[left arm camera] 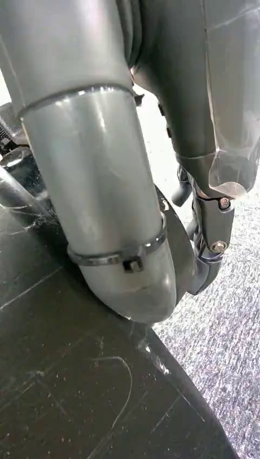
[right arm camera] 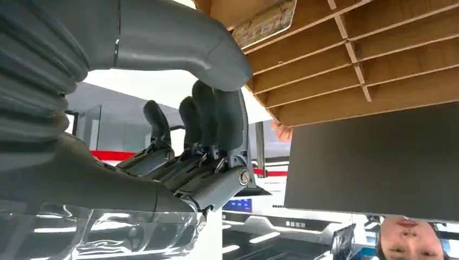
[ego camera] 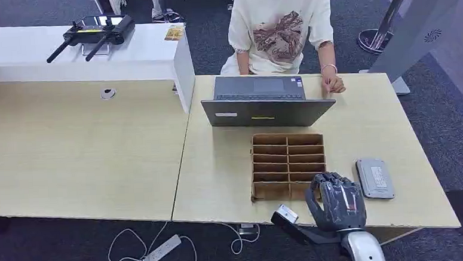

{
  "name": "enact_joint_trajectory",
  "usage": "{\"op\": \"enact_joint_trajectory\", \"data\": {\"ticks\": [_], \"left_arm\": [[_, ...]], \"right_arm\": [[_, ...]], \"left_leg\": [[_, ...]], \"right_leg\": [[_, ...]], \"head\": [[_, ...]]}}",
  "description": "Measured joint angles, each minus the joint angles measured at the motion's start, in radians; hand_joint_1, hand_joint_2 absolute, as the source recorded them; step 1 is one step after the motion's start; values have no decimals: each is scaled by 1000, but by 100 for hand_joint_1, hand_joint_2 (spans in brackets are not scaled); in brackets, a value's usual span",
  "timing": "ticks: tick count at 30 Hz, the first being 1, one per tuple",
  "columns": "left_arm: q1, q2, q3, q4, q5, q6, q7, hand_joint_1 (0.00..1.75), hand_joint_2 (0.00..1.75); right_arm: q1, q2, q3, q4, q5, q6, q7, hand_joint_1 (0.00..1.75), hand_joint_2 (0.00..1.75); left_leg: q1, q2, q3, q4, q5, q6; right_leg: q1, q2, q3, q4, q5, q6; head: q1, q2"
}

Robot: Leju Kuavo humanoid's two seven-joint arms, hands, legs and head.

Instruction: Pass the card to the sensor for recognition and then transmit it.

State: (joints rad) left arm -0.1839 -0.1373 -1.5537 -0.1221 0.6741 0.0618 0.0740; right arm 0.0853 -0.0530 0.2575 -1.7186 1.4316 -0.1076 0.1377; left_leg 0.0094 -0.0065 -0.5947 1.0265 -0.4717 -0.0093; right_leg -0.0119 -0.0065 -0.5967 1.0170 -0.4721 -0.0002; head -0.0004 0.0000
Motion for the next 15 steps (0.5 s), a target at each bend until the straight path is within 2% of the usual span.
{"op": "enact_joint_trajectory", "data": {"ticks": [1, 5, 7, 11, 12, 13, 15], "left_arm": [[0, 0, 0, 0, -1, 0, 0, 0, 0], [0, 0, 0, 0, -1, 0, 0, 0, 0], [-1, 0, 0, 0, -3, -2, 1, 0, 0], [-3, 0, 0, 0, -7, -7, 2, 0, 0], [-3, 0, 0, 0, -7, -8, 2, 0, 0], [-3, 0, 0, 0, -9, -8, 2, 0, 0], [-4, 0, 0, 0, -12, -9, 2, 0, 0]], "right_arm": [[-2, 0, 0, 3, 0, 0, 0, 101, 175], [-3, 0, 0, 5, 0, 0, 0, 99, 175], [-17, 0, 0, 17, -2, 0, -4, 65, 175], [-45, 0, 0, 52, -12, 2, -10, 65, 175], [-49, 0, 0, 57, -16, 2, -12, 61, 175], [-53, 0, 0, 62, -15, 2, -13, 49, 175], [-60, 0, 0, 72, -15, 2, -14, 49, 175]], "left_leg": [[0, 0, 0, 0, 0, 0], [0, 0, 0, 0, 0, 0], [0, 0, 0, 0, 0, 0], [0, 0, 0, 0, 0, 0], [0, 0, 0, 0, 0, 0], [0, 0, 0, 0, 0, 0], [0, 0, 0, 0, 0, 0]], "right_leg": [[0, 0, 0, 0, 0, 0], [0, 0, 0, 0, 0, 0], [0, 0, 0, 0, 0, 0], [0, 0, 0, 0, 0, 0], [0, 0, 0, 0, 0, 0], [0, 0, 0, 0, 0, 0], [0, 0, 0, 0, 0, 0]], "head": [[0, 0], [0, 0], [0, 0], [0, 0], [0, 0], [0, 0], [0, 0]]}}
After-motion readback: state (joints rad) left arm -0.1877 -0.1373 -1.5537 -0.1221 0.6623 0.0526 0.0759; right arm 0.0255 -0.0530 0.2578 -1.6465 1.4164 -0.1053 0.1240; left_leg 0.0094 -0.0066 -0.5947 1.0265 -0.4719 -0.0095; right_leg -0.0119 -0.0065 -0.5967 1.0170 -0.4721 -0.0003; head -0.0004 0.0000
